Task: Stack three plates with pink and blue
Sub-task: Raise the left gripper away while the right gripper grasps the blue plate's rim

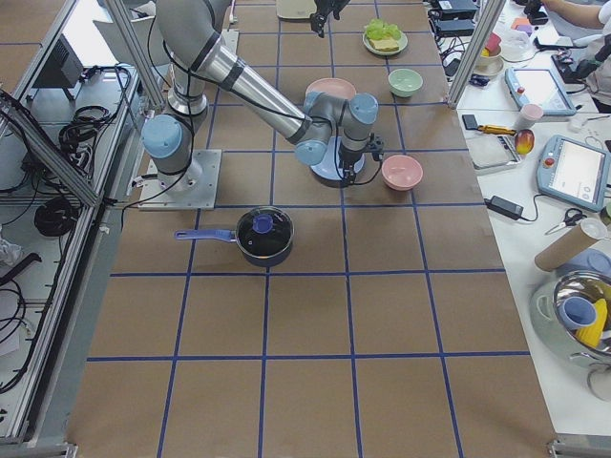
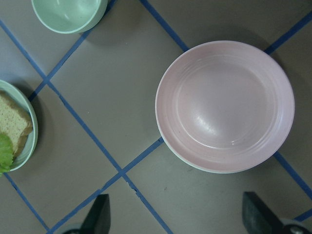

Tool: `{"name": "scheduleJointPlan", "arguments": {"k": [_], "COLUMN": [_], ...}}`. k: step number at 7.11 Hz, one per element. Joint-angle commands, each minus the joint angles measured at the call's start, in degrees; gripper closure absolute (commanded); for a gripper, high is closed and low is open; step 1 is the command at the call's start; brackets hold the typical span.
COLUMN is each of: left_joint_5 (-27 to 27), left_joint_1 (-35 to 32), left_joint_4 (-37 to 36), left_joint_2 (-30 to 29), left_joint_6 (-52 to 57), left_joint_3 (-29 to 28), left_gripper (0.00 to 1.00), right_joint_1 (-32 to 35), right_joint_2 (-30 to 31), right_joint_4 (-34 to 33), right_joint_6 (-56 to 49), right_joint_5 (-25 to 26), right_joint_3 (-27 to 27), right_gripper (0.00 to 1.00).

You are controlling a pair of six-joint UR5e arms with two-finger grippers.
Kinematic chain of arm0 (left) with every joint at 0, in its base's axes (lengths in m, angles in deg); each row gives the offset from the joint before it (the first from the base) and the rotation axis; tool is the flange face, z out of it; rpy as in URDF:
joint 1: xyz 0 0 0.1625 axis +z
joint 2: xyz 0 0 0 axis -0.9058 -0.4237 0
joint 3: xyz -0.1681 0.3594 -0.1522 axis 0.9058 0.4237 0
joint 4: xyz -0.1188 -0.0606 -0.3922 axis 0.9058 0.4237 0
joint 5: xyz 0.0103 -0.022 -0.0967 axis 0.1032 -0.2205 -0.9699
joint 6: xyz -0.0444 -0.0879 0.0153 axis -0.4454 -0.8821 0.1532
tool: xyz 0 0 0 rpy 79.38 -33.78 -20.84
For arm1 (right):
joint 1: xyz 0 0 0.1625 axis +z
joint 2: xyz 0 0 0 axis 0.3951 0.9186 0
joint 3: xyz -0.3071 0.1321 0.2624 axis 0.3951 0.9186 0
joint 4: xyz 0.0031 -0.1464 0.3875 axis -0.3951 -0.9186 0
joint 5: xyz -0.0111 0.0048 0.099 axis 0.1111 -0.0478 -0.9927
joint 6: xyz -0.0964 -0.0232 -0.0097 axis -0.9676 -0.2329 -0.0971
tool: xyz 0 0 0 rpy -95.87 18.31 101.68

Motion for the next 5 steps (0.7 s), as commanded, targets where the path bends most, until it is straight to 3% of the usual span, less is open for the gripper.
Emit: {"name": "scheduleJointPlan", "arguments": {"k": [1,2,4,5], "left_joint_5": [-2.4,-3.8,-5.9,-7.9], "left_joint_1": [5.3,8.2,13.2,16.4], "left_joint_4": [4.2,5.7,9.1,11.6], "left_joint_2": [3.5,5.4,8.4,10.0], "left_joint_6": [1.3,1.3,1.4,1.4], "left_joint_3": [0.4,0.3,0.4,0.4], "left_gripper": [0.05,0.04,0.04,0.03], "right_joint_1": [0.0,0.0,0.0,-0.1], "right_joint_2": [-0.7,-0.7,0.3,1.2], "right_joint_4": [-0.9,-0.9,0.0,2.2], "right_joint_6": [-0.3,-0.5,-0.1,-0.2], "right_joint_5": [0.0,0.0,-0.5,-4.2], "right_joint_3": [-0.1,-0.2,0.8,2.5], "right_gripper": [0.82,0.97,1.00,1.00]}}
